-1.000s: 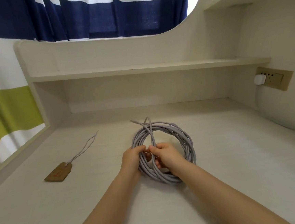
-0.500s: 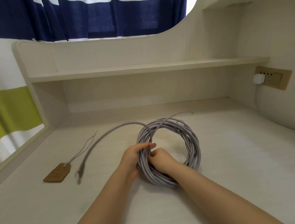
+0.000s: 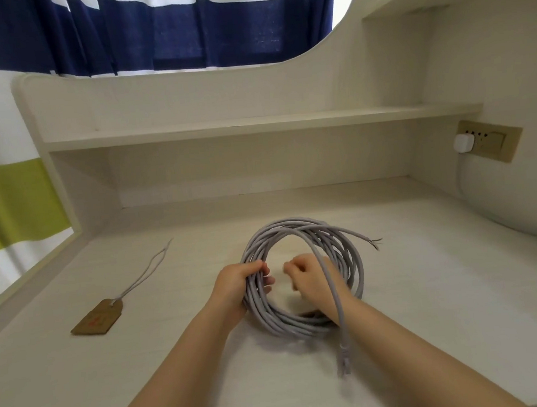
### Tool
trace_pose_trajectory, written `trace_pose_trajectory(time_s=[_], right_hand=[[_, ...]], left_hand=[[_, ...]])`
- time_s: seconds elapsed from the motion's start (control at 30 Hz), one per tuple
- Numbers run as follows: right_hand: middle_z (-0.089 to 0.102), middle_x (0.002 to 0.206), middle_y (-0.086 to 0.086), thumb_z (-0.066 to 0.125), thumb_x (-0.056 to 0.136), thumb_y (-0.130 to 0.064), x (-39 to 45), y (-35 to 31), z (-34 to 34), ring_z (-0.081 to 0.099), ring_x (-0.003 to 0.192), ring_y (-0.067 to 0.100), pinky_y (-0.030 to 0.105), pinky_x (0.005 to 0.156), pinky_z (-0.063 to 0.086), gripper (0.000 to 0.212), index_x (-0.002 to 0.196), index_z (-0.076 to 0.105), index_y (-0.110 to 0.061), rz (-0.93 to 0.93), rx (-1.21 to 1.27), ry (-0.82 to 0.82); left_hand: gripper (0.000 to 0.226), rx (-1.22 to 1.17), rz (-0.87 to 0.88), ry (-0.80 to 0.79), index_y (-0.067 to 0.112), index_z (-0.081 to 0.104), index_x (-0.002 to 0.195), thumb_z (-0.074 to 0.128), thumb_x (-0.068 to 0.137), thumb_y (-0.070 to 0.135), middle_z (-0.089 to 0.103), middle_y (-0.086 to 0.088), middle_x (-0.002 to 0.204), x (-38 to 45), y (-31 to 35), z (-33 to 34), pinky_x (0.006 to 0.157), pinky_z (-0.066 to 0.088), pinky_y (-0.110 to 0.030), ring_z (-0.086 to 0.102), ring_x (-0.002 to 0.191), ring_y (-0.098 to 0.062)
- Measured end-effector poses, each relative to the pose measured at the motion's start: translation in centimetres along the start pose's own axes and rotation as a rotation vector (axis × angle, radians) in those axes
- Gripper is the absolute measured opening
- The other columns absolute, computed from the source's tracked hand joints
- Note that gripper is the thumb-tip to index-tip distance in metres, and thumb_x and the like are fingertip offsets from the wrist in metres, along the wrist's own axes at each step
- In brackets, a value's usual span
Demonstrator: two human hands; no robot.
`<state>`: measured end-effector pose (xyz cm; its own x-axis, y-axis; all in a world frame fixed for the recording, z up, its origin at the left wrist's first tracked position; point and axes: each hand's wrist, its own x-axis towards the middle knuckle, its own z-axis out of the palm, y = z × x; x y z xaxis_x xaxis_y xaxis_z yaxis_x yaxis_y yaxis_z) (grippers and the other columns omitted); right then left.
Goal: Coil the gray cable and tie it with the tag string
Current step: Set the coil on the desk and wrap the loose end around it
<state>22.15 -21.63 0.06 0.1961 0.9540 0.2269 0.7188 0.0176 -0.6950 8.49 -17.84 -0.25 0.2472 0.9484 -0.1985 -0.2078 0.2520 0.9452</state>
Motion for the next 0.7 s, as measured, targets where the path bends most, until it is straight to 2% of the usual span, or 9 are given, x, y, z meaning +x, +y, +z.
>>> trace_pose_trajectory(time_s=[0.1, 0.2, 0.23, 0.3, 0.37, 0.43, 0.53, 0.6, 0.7], right_hand=[[0.067, 0.086, 0.008, 0.046, 0.080, -0.013, 0.4, 1.1, -2.0, 0.058, 0.088, 0.030, 0.029, 0.059, 0.036, 0.017, 0.081, 0.063, -0.014, -0.005, -0.285, 0.309], [0.061, 0.097, 0.007, 0.052, 0.078, -0.014, 1.0, 2.3, -3.0, 0.050, 0.096, 0.028, 0.034, 0.071, 0.039, 0.013, 0.088, 0.059, -0.014, -0.010, -0.338, 0.411], [0.059, 0.103, 0.008, 0.056, 0.078, -0.019, 1.2, 2.8, -3.1, 0.048, 0.099, 0.029, 0.034, 0.077, 0.038, 0.019, 0.096, 0.058, -0.012, 0.005, -0.340, 0.432], [0.053, 0.119, 0.012, 0.063, 0.077, -0.031, 1.5, 3.4, -3.1, 0.044, 0.110, 0.031, 0.036, 0.088, 0.038, 0.047, 0.116, 0.051, -0.007, 0.072, -0.303, 0.417], [0.047, 0.128, 0.015, 0.068, 0.074, -0.036, 1.8, 3.6, -3.2, 0.044, 0.117, 0.034, 0.039, 0.093, 0.039, 0.070, 0.129, 0.040, -0.003, 0.178, -0.169, 0.309], [0.056, 0.114, 0.015, 0.072, 0.071, -0.031, 2.3, 3.6, -3.4, 0.055, 0.103, 0.032, 0.037, 0.082, 0.044, 0.065, 0.122, 0.045, -0.002, 0.308, 0.035, 0.140], [0.062, 0.077, 0.016, 0.071, 0.073, -0.010, 2.5, 3.5, -3.9, 0.061, 0.065, 0.030, 0.038, 0.064, 0.051, 0.026, 0.092, 0.056, 0.000, 0.411, 0.385, -0.016], [0.057, 0.063, 0.017, 0.063, 0.075, 0.003, 2.7, 3.5, -3.8, 0.056, 0.050, 0.027, 0.034, 0.053, 0.051, 0.008, 0.079, 0.056, 0.001, 0.435, 0.554, -0.030], [0.050, 0.053, 0.013, 0.053, 0.077, 0.006, 3.1, 3.1, -3.3, 0.047, 0.041, 0.023, 0.027, 0.043, 0.045, 0.014, 0.069, 0.055, -0.005, 0.404, 0.567, 0.047]], left_hand=[[0.028, -0.048, 0.036, -0.003, -0.003, 0.057, 0.066, 0.045, 0.090, 0.004, 0.055, -0.011, 0.059, 0.2, -0.5, -0.7, 0.055, 0.058, -0.030, 0.056, 0.048, -0.017], [0.027, -0.026, 0.068, -0.006, -0.002, 0.057, 0.066, 0.045, 0.090, 0.003, 0.055, -0.011, 0.057, 0.5, -0.9, -1.0, 0.049, 0.054, -0.026, 0.056, 0.042, -0.015], [0.027, -0.015, 0.074, -0.001, -0.002, 0.058, 0.067, 0.046, 0.090, 0.003, 0.056, -0.010, 0.054, 0.4, -0.9, -1.1, 0.048, 0.053, -0.025, 0.056, 0.042, -0.015], [0.026, -0.001, 0.079, 0.014, -0.002, 0.058, 0.067, 0.046, 0.090, 0.004, 0.057, -0.007, 0.047, 0.5, -1.1, -1.3, 0.046, 0.052, -0.024, 0.056, 0.042, -0.016], [0.027, 0.005, 0.086, 0.025, -0.001, 0.059, 0.066, 0.046, 0.089, 0.004, 0.058, -0.006, 0.047, 0.5, -1.2, -1.4, 0.046, 0.051, -0.025, 0.056, 0.043, -0.017], [0.027, 0.010, 0.096, 0.027, -0.001, 0.059, 0.066, 0.047, 0.089, 0.004, 0.057, -0.008, 0.048, 0.5, -1.3, -1.5, 0.046, 0.051, -0.024, 0.055, 0.044, -0.018], [0.027, 0.027, 0.103, 0.029, 0.000, 0.059, 0.065, 0.047, 0.089, 0.004, 0.056, -0.010, 0.052, 0.6, -1.3, -1.6, 0.046, 0.050, -0.024, 0.056, 0.044, -0.018], [0.027, 0.031, 0.108, 0.034, 0.000, 0.060, 0.066, 0.048, 0.089, 0.005, 0.056, -0.010, 0.055, 0.6, -1.4, -1.6, 0.046, 0.051, -0.024, 0.056, 0.043, -0.016], [0.022, 0.005, 0.130, 0.052, 0.000, 0.063, 0.072, 0.049, 0.089, 0.005, 0.057, -0.010, 0.063, 0.7, -1.5, -1.6, 0.046, 0.052, -0.023, 0.056, 0.044, -0.014]])
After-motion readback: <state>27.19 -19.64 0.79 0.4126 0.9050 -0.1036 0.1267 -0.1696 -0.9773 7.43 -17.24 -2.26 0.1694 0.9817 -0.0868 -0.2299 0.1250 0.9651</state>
